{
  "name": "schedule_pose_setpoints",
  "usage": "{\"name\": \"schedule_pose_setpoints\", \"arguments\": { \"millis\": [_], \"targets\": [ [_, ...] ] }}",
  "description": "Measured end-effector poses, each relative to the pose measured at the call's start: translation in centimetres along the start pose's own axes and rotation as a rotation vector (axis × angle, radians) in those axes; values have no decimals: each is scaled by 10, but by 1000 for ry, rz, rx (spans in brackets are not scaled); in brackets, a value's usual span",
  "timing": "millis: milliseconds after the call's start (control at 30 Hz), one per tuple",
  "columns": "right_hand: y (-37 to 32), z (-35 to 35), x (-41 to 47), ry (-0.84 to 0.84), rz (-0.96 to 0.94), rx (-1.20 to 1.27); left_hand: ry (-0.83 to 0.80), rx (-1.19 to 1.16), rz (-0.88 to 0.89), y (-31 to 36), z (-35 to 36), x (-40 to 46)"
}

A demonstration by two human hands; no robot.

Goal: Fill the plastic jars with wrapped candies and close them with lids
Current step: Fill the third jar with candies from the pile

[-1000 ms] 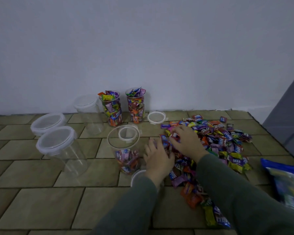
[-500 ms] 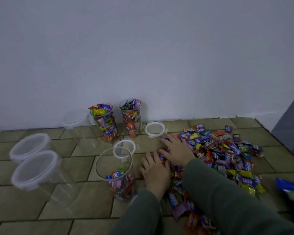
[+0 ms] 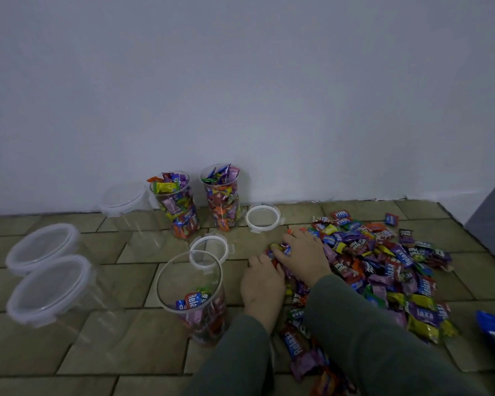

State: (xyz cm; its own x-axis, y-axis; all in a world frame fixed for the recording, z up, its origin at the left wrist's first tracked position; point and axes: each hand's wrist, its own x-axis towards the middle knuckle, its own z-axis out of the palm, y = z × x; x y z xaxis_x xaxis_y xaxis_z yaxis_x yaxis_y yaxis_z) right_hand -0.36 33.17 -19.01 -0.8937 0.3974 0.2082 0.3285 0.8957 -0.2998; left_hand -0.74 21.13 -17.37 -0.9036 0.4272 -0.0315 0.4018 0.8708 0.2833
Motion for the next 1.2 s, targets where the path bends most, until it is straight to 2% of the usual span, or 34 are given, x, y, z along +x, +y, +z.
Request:
{"name": "schedule_pose_setpoints", "arguments": {
  "millis": [100, 200, 367, 600, 800, 967, 1100, 1200],
  "targets": [
    [-1, -2, -3, 18, -16, 70, -62, -39, -38, 0, -4, 3],
    [-2, -13, -9, 53, -49, 247, -104, -164, -83, 1, -11, 3],
    [2, -27, -11, 56, 55, 496, -79, -272, -115, 2, -25, -11],
    [-22, -68, -32, 190, 170, 919, 54, -444, -63, 10, -55, -32],
    [-47, -98, -41, 300, 308, 1275, 194, -549, 52, 19, -105, -55],
    [-80, -122, -40, 302, 384, 1569, 373, -648, 154, 6, -149, -64],
    [-118, -134, -42, 196, 382, 1698, 468, -752, 173, -22, -171, -65],
    [-144, -141, -42, 135, 424, 1938, 533, -874, 176, -47, -178, -64]
  ]
}}
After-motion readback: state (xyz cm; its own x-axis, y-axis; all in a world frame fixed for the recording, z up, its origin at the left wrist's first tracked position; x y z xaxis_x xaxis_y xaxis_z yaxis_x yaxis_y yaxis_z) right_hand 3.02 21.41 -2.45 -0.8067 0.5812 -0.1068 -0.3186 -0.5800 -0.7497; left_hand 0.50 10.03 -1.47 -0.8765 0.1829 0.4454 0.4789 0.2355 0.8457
